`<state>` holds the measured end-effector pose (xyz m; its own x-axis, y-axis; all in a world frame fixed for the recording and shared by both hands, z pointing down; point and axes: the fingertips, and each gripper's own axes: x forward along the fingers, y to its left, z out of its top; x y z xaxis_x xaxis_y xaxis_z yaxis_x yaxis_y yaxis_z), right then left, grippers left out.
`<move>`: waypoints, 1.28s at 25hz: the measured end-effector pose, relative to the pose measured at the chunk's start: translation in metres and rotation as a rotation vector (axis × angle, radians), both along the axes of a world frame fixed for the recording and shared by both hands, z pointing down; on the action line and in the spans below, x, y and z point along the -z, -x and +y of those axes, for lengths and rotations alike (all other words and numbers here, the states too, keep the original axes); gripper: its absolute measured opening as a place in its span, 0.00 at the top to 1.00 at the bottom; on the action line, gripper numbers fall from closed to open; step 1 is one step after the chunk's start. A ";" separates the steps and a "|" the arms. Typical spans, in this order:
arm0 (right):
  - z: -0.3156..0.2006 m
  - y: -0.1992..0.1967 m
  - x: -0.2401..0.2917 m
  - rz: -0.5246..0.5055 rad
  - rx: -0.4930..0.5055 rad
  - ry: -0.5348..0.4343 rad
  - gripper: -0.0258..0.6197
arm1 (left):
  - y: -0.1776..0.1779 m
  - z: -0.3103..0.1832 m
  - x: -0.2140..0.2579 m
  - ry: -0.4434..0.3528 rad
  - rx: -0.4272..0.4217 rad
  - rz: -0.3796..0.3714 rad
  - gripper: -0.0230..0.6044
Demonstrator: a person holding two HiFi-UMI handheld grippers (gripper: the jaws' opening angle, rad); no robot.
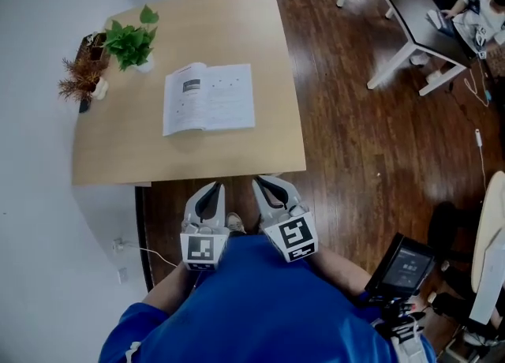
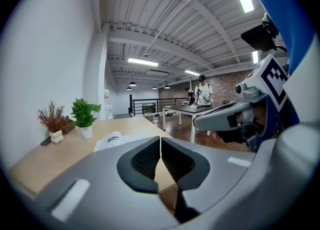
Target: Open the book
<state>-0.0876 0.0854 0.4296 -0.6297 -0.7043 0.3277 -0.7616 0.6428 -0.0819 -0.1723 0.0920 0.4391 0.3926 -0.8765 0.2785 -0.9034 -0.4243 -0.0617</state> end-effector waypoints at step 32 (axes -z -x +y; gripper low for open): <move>0.007 0.005 0.000 0.006 -0.023 -0.001 0.96 | 0.004 0.004 -0.001 0.025 -0.025 -0.002 0.94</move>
